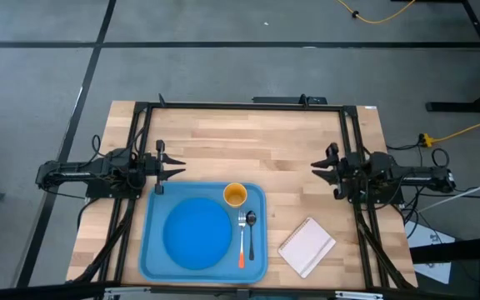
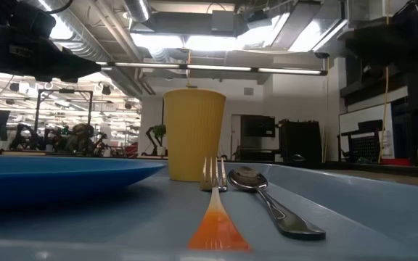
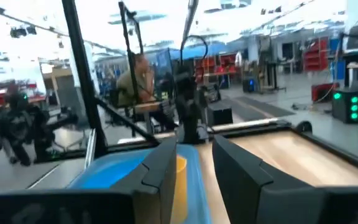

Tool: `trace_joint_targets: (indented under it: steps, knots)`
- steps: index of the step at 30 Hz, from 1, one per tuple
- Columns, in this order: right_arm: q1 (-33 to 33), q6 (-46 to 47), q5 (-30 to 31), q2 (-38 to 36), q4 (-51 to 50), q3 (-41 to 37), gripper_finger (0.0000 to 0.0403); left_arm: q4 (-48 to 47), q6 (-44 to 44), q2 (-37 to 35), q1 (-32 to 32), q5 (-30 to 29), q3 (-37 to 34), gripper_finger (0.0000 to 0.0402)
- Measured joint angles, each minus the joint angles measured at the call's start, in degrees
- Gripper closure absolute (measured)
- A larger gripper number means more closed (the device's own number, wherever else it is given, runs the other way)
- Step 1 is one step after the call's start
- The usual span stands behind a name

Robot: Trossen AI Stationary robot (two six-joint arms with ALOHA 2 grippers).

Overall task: Pick and place plate/cup/fork/spoon on tray
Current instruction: Return To Home Position

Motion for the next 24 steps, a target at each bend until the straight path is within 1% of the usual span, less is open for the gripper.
trace_joint_targets:
  steps: [2,8,17,24]
  knots:
    - [-0.5,0.0,0.0,0.0,-0.3,0.0,0.0293,0.0,0.0,0.0,0.0,0.0,0.0,0.0317]
    - [-1.2,0.0,0.0,0.0,-9.5,0.0,0.0293,0.0,0.0,0.0,0.0,0.0,0.0,0.0317]
    - [0.6,0.0,-0.1,0.3,-9.3,0.0,0.0293,0.0,0.0,0.0,0.0,0.0,0.0,0.0317]
    - [0.7,0.0,-0.1,0.2,-9.3,0.0,0.0293,0.0,0.0,0.0,0.0,0.0,0.0,0.0317]
